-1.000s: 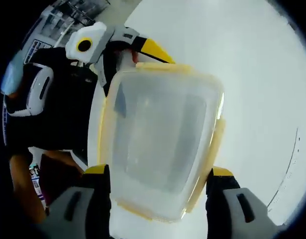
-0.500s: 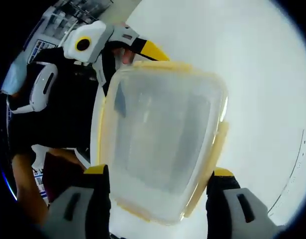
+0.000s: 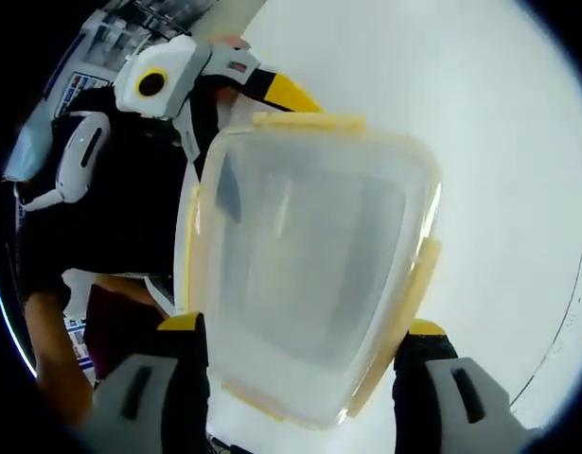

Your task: Snap each plastic latch of the storage box into its locked position after aligning the lid with the box until every specified latch is closed and the lid sits flush.

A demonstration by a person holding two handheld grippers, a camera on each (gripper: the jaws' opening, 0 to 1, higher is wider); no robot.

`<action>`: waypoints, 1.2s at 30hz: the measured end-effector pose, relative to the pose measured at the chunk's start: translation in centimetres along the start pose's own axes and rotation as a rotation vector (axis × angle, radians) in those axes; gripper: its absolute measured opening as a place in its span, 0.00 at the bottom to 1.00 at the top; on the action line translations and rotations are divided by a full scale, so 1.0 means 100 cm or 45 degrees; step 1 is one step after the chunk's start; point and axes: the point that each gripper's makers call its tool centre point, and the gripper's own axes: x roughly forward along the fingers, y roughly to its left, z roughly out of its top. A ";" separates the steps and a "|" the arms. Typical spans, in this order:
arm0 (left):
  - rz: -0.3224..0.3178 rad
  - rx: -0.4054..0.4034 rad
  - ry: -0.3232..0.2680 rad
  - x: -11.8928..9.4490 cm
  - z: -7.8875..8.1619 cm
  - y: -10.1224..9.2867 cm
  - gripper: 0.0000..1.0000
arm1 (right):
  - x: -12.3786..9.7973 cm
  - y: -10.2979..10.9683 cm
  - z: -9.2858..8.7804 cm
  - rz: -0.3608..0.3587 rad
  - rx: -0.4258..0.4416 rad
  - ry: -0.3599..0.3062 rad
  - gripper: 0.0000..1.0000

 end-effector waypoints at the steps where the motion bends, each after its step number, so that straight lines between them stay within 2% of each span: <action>1: 0.002 0.000 0.003 0.000 -0.001 0.001 0.55 | 0.001 0.000 0.000 0.005 -0.001 0.012 0.79; 5: 0.009 0.004 0.012 0.000 -0.001 0.000 0.55 | 0.001 -0.001 0.001 0.023 -0.001 0.007 0.82; 10: 0.008 0.012 0.013 0.000 -0.001 0.000 0.54 | 0.002 -0.003 0.006 0.049 0.014 -0.081 0.85; 12: 0.006 0.004 0.011 0.001 -0.001 0.001 0.56 | 0.001 -0.005 0.007 0.062 0.005 -0.122 0.86; 17: 0.006 -0.004 0.006 0.002 -0.002 0.003 0.61 | -0.003 -0.009 0.007 0.046 0.011 -0.149 0.88; 18: 0.002 -0.014 0.008 0.002 -0.002 0.003 0.61 | -0.007 -0.015 0.005 0.044 0.014 -0.151 0.88; 22: 0.004 -0.007 0.001 0.003 -0.001 0.003 0.63 | -0.015 -0.023 0.004 0.048 0.031 -0.194 0.85; 26: 0.013 -0.005 0.012 0.003 0.000 0.003 0.64 | -0.018 -0.023 0.008 0.045 0.043 -0.197 0.82; 31: 0.021 -0.003 0.012 0.003 0.000 0.004 0.65 | -0.027 -0.023 0.008 -0.034 0.019 -0.181 0.74; 33: 0.013 -0.003 -0.001 0.004 0.000 0.006 0.67 | -0.041 -0.034 0.004 -0.105 0.008 -0.141 0.71; 36: 0.002 -0.008 -0.009 0.005 0.001 0.007 0.67 | -0.047 -0.041 0.004 -0.110 0.010 -0.129 0.70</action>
